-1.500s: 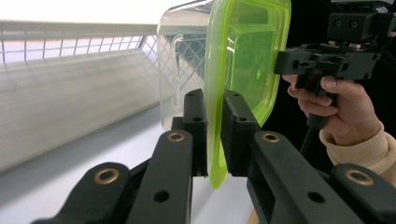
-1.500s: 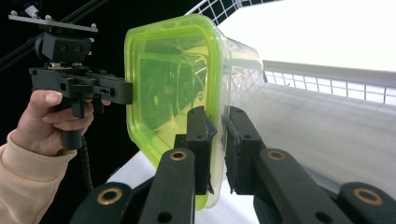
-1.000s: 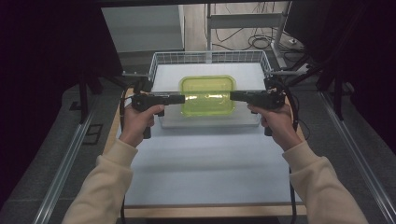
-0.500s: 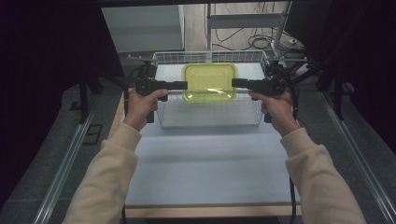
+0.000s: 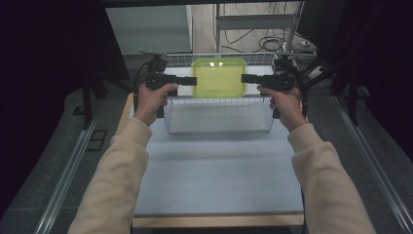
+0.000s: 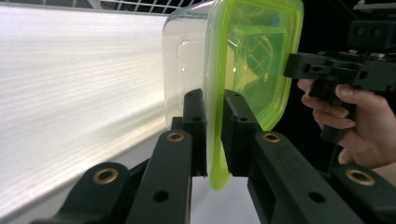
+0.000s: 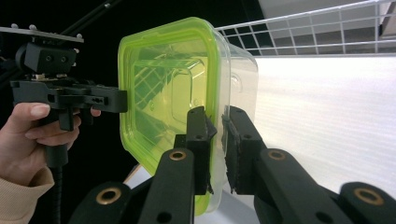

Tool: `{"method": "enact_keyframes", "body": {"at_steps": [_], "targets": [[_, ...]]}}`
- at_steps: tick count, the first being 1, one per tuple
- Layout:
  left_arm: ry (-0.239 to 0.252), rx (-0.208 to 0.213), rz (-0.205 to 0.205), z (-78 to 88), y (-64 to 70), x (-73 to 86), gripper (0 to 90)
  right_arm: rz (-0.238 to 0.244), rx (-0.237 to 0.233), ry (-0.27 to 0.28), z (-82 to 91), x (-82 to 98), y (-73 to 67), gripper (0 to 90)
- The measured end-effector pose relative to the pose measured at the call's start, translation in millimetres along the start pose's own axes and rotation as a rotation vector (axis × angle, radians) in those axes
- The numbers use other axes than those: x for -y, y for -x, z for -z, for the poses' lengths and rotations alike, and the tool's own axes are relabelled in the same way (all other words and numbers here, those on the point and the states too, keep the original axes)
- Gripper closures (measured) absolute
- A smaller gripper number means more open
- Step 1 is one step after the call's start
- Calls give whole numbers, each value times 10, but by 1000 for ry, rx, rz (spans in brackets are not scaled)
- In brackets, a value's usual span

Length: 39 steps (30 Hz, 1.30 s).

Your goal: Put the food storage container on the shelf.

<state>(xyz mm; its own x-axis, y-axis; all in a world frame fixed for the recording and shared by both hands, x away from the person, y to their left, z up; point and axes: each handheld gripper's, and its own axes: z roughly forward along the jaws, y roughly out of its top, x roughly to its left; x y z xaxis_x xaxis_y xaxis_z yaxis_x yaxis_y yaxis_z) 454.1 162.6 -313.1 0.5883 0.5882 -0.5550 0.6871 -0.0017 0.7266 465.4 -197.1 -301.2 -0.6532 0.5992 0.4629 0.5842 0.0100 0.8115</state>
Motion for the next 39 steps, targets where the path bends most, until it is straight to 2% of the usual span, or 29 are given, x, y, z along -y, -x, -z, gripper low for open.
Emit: {"method": "enact_keyframes", "body": {"at_steps": [16,20,32,39], "targets": [[2,-27,33,-149,-142,-92,813,-39,30,-9,-154,-65,166,800],[-3,-55,41,-194,-169,-111,808,-36,49,-12,-198,-73,195,796],[-9,-63,44,-252,-195,-123,808,-54,61,-13,-238,-72,258,796],[-13,-43,54,-267,-221,-138,803,-55,70,-15,-248,-72,287,788]]}}
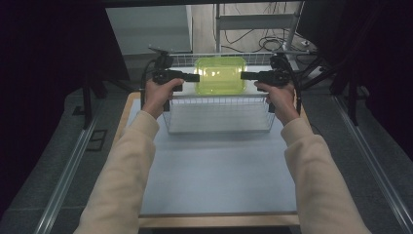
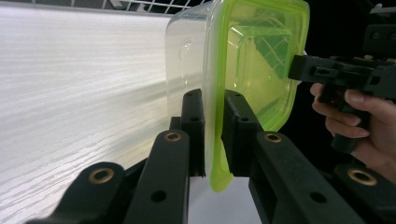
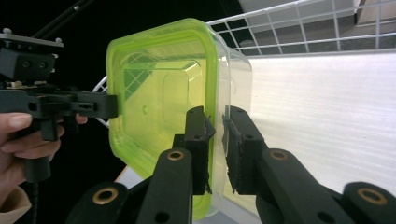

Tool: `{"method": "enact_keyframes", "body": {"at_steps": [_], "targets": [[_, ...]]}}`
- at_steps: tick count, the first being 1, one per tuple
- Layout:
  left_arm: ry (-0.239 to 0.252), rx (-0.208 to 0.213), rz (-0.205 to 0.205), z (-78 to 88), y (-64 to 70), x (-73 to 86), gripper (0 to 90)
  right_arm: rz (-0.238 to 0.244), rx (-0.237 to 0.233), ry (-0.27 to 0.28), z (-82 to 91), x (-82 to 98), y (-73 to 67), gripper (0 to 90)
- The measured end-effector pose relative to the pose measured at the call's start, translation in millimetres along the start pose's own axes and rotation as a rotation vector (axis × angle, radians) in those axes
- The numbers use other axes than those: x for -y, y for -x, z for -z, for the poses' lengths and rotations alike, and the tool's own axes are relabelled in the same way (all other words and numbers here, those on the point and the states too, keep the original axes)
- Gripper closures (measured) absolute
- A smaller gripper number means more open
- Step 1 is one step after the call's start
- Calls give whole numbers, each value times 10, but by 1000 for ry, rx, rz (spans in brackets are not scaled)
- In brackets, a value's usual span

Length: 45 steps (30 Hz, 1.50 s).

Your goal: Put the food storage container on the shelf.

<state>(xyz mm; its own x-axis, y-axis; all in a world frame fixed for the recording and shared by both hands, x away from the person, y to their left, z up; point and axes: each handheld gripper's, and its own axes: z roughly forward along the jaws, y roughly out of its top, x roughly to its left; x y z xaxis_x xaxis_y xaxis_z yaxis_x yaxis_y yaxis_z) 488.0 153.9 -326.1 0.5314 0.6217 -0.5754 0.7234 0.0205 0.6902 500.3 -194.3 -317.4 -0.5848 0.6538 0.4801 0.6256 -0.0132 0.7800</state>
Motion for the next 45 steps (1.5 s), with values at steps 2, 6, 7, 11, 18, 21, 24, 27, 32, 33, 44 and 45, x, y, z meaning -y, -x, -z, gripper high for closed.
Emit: {"method": "enact_keyframes", "body": {"at_steps": [2,6,7,11,18,21,24,27,32,33,44,45], "targets": [[4,10,8,-22,-10,-8,772,5,3,5,-11,-2,3,753],[10,-12,23,-81,-10,-20,735,28,32,7,-61,-5,-9,714],[11,-29,22,-101,-19,-21,692,34,55,-8,-97,-1,-11,671],[18,-40,23,-132,-41,-23,633,32,69,-5,-134,5,11,603],[14,-39,2,-195,-56,-25,333,33,102,6,-154,28,41,498],[20,-53,-24,-179,-47,-23,193,45,112,13,-135,38,27,427],[56,-46,-36,-81,-34,-30,129,50,107,64,-55,41,-12,377],[68,-47,-44,-2,-17,-32,114,67,97,78,-5,44,-39,365],[121,-31,-99,285,109,103,107,152,80,91,164,124,-144,321],[121,-31,-99,285,109,103,109,172,75,88,189,141,-156,318],[119,-23,-160,437,300,517,139,225,23,90,404,399,-201,309],[119,-19,-157,451,323,602,143,228,24,86,424,428,-207,309]]}}
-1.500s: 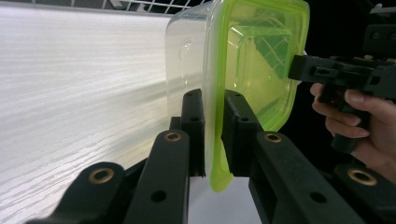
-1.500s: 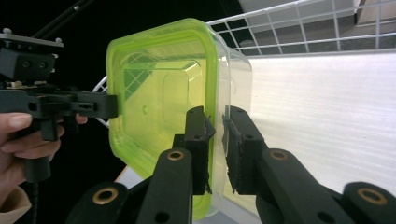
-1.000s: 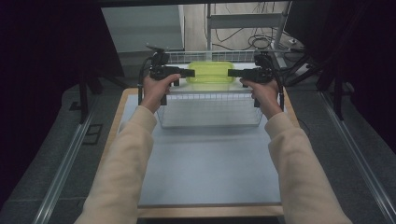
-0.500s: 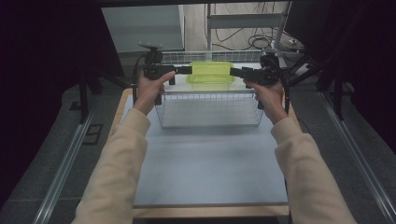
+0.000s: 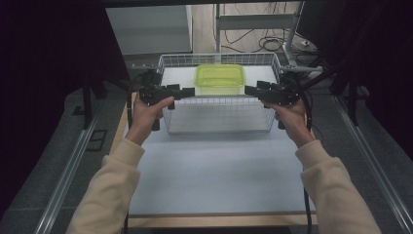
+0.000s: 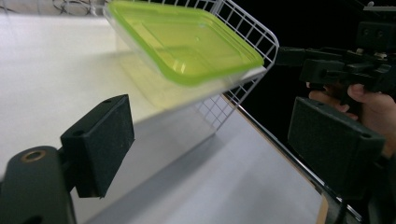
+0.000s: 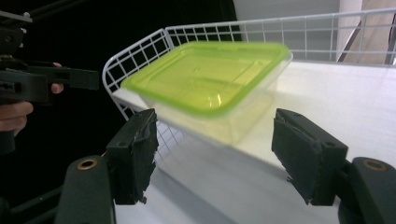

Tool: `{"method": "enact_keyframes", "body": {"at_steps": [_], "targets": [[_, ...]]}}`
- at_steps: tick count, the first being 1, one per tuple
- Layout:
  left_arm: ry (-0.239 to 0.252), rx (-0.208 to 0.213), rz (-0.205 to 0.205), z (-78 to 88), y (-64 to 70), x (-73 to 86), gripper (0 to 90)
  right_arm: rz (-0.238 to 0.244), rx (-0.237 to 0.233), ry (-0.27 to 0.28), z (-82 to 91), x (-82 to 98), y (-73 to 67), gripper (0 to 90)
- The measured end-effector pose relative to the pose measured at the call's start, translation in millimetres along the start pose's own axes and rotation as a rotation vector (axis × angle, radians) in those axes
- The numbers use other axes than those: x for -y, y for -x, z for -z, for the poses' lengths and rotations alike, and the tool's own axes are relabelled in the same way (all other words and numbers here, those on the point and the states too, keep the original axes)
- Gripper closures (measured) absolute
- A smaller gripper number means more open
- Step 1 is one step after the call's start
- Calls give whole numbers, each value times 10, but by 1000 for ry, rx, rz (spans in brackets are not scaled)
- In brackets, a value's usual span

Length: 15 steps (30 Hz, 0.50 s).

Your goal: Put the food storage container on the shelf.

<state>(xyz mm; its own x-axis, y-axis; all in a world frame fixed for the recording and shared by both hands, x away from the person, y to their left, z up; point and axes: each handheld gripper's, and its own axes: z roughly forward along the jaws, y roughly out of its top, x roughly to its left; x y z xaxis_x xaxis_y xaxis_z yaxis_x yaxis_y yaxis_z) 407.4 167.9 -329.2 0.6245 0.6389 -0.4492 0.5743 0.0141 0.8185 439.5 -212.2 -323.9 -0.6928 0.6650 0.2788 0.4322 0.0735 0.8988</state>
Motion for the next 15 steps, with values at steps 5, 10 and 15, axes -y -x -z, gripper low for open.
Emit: {"method": "enact_keyframes", "body": {"at_steps": [5,10,15], "targets": [[-3,6,3,51,73,158,155,35,-9,-11,92,113,-38,310],[-14,16,13,109,138,388,167,79,-25,-28,197,284,-101,309],[-25,28,20,154,191,649,178,105,-48,-40,281,498,-155,308]]}}
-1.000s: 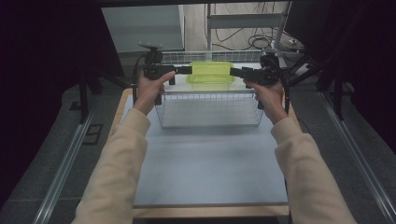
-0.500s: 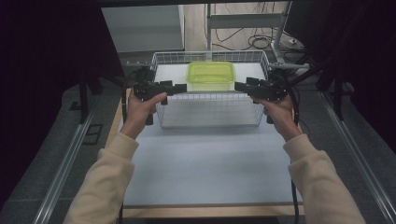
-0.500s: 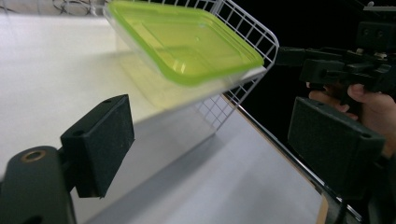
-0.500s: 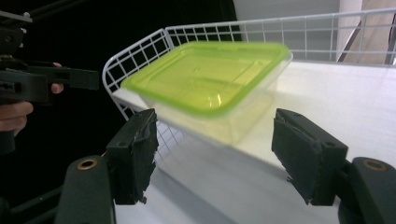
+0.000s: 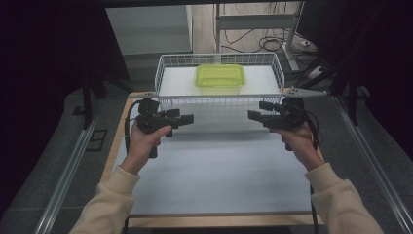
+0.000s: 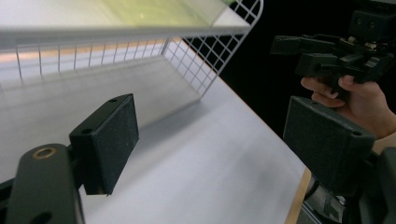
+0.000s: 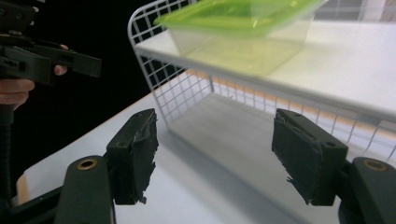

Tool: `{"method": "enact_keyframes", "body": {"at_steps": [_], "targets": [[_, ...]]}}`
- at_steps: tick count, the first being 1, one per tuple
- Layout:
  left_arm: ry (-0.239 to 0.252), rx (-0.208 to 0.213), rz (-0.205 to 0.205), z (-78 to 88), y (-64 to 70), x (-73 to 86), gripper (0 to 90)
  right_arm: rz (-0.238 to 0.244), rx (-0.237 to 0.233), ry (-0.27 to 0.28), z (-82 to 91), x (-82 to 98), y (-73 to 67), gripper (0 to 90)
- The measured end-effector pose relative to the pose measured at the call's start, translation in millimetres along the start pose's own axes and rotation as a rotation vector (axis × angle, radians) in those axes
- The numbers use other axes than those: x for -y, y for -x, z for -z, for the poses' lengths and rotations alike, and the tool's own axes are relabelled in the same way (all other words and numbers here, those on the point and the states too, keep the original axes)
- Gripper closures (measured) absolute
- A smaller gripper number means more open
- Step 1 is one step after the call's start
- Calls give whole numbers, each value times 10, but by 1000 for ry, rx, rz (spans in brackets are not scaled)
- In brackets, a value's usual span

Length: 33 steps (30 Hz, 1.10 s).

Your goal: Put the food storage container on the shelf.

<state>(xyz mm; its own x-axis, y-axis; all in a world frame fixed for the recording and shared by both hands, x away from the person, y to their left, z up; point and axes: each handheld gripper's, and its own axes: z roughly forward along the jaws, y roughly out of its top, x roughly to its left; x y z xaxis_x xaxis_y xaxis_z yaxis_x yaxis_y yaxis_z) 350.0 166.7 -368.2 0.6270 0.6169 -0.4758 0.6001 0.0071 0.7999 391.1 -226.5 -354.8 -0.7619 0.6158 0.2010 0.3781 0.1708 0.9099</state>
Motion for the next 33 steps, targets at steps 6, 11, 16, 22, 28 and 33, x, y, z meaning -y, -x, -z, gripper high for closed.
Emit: {"method": "enact_keyframes", "body": {"at_steps": [6,11,16,22,28,33], "targets": [[-2,18,11,-3,34,310,189,37,-22,-16,63,267,-93,304],[-25,18,-11,2,61,575,192,42,-43,-47,106,558,-146,299],[-62,9,-18,-41,74,862,196,33,-53,-72,158,854,-183,298],[-119,-10,-50,-91,103,1166,197,10,-53,-132,165,1237,-170,292],[-128,-13,-45,-121,95,1195,199,7,-47,-109,176,1209,-137,290],[-125,-16,-41,-127,83,1194,199,28,-47,-112,167,1188,-187,260]]}}
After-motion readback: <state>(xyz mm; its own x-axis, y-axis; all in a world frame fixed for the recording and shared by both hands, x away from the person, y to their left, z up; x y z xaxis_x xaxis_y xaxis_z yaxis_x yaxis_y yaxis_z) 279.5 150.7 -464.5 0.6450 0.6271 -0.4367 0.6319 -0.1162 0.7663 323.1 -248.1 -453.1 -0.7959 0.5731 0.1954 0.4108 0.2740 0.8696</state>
